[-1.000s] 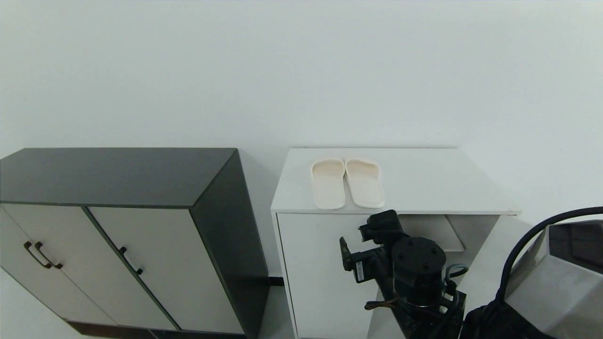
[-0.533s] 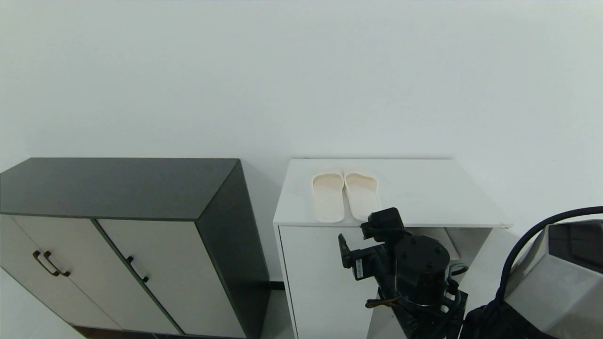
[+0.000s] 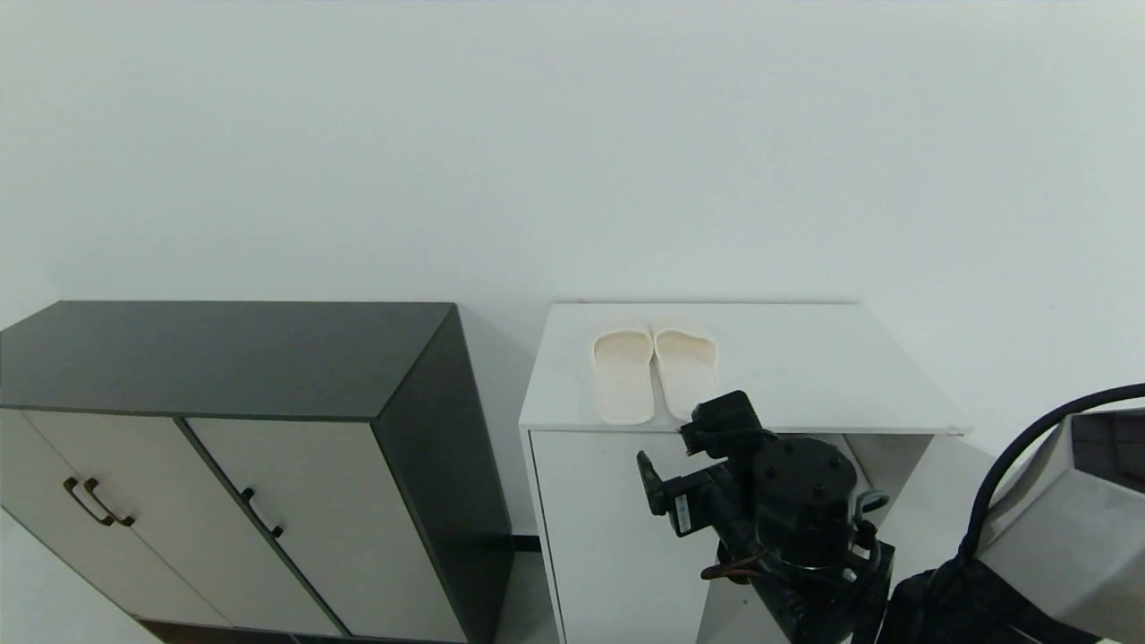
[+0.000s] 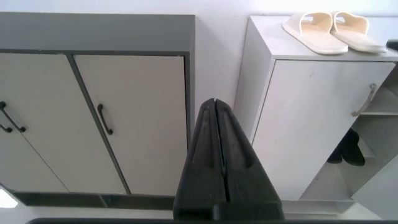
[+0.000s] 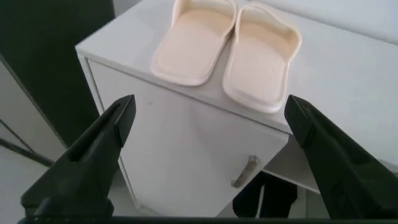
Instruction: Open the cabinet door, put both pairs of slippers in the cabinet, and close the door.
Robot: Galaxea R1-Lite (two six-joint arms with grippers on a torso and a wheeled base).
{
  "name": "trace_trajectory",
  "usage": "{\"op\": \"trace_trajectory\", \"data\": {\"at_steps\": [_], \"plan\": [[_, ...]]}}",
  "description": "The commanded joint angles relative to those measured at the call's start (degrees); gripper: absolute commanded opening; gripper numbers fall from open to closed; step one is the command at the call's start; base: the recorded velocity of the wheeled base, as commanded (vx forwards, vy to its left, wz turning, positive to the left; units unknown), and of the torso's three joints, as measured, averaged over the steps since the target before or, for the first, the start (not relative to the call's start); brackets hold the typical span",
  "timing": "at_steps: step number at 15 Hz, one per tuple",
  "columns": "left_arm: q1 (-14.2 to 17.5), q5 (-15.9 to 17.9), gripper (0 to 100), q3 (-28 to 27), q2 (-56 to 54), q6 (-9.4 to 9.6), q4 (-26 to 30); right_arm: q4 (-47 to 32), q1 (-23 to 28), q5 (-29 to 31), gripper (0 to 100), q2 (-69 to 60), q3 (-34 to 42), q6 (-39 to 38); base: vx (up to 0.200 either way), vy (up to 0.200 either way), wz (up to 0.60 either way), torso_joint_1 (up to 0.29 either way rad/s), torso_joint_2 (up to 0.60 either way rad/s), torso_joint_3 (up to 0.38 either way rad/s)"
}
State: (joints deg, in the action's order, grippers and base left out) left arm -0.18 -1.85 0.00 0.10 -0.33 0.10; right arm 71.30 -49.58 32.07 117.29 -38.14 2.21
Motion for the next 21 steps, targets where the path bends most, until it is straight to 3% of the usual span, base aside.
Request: {"op": "trace_trajectory", "data": {"at_steps": [1,2,5,14,16,21], "plan": [[0.0,-0.1,0,0.0,0.0,-0.02,0.0,-8.3,-0.4,-0.1,100,-4.5,-4.6,-4.5,0.0,0.0,0.0,0.0,0.0,0.0],[0.0,0.0,0,0.0,0.0,-0.02,0.0,-15.8,-0.8,-0.1,100,-5.9,-8.1,-7.4,0.0,0.0,0.0,0.0,0.0,0.0],[0.0,0.1,0,0.0,0.0,-0.11,0.0,-23.3,-0.8,-0.1,100,-5.6,-12.0,-12.1,0.067,0.0,0.0,0.001,0.0,-0.001],[0.0,0.1,0,0.0,0.0,-0.2,0.0,-21.5,0.1,0.1,100,-0.5,-11.7,-12.5,0.2,0.0,0.0,0.004,0.0,0.002],[0.0,0.0,0,0.0,0.0,-0.2,0.0,-18.0,0.1,1.1,100,2.4,-12.0,-12.0,0.0,0.0,0.0,0.0,0.0,0.0],[0.0,0.0,0,0.0,0.0,-0.2,0.0,-17.9,1.2,2.5,100,7.1,-18.4,-11.7,0.0,0.0,0.0,0.0,0.0,0.0]]}}
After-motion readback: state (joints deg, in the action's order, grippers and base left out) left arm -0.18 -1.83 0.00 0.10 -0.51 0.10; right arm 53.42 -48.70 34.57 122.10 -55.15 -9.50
